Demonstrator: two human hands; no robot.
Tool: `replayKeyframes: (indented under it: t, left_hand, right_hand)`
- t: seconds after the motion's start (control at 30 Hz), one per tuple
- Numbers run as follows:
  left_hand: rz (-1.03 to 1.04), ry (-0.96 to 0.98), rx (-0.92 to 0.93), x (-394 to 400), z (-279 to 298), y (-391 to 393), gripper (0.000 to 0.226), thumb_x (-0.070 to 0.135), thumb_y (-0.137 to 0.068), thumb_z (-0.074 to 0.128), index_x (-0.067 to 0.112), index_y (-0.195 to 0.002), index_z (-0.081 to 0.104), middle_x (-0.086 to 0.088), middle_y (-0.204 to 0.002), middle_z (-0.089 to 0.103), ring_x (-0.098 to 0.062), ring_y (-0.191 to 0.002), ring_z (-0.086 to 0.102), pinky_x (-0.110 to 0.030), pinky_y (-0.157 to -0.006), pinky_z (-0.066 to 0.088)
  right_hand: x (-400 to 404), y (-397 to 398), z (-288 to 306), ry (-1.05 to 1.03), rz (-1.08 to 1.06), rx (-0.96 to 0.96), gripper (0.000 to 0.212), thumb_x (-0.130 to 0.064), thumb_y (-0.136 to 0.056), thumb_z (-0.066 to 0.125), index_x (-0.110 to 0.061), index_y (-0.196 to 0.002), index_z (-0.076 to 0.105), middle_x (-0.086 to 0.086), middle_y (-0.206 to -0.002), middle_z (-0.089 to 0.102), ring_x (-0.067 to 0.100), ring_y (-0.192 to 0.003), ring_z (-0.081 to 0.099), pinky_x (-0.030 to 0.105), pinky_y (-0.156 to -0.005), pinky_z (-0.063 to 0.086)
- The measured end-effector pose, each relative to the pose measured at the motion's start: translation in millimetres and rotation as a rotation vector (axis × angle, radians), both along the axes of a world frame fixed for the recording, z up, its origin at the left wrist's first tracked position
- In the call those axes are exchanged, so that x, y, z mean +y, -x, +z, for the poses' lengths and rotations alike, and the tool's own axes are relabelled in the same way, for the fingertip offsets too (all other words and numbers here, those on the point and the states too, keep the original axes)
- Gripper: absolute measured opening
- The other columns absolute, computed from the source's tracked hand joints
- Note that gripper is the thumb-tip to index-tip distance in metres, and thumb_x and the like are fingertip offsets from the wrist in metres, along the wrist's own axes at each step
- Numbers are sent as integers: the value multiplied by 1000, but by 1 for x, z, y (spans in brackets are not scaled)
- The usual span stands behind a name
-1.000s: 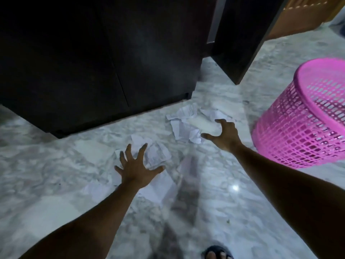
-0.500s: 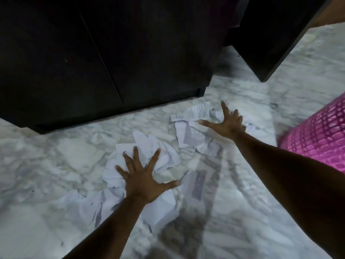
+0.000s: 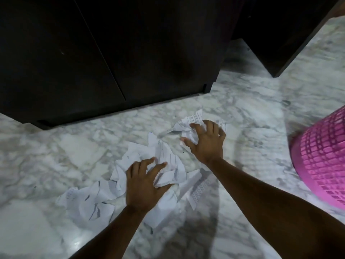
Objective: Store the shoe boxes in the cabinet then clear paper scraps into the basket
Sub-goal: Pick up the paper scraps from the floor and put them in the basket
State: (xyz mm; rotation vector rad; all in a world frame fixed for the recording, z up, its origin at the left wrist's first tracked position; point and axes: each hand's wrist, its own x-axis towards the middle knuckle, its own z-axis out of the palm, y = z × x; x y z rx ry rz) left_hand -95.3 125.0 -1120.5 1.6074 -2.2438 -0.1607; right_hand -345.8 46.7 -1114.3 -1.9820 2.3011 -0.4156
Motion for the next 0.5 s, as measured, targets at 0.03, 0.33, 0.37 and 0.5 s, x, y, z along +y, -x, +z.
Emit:
replayKeyframes:
  t: [0.03,0.33,0.37,0.5]
  left_hand:
    - [-9,41,18,0,-2,1,52,68,-81,68,31,-117,76,-1,-122,69,-28,-109,64,-45,-91,50]
    - [6,125,43,1,-17,4,27,38,-86,65,17,-96,78,-3,-77,69,-26,-67,63,-30,-62,46]
    - [14,129,60,0,-15,5,25,38,-84,67,19,-95,79,-3,-76,70,-25,-64,63,-28,-60,46]
    - [54,111,134,-12,-5,12,16,30,-71,79,18,-69,69,0,-63,63,-23,-51,57,-23,-52,40]
  right_hand:
    - [1,-2,-2,68,-6,6,53,-69,-92,50,-31,-126,63,7,-134,56,31,-128,51,52,-103,40]
    - [3,-12,-4,109,93,-42,34,-25,-76,84,-4,-96,65,13,-85,66,33,-68,65,33,-51,49]
    - [3,-12,-3,82,98,-63,35,-23,-74,86,-4,-96,66,13,-84,68,35,-63,66,33,-51,48]
    - [9,-12,4,27,53,-159,32,-23,-77,78,-2,-98,67,14,-85,72,38,-65,67,35,-59,49]
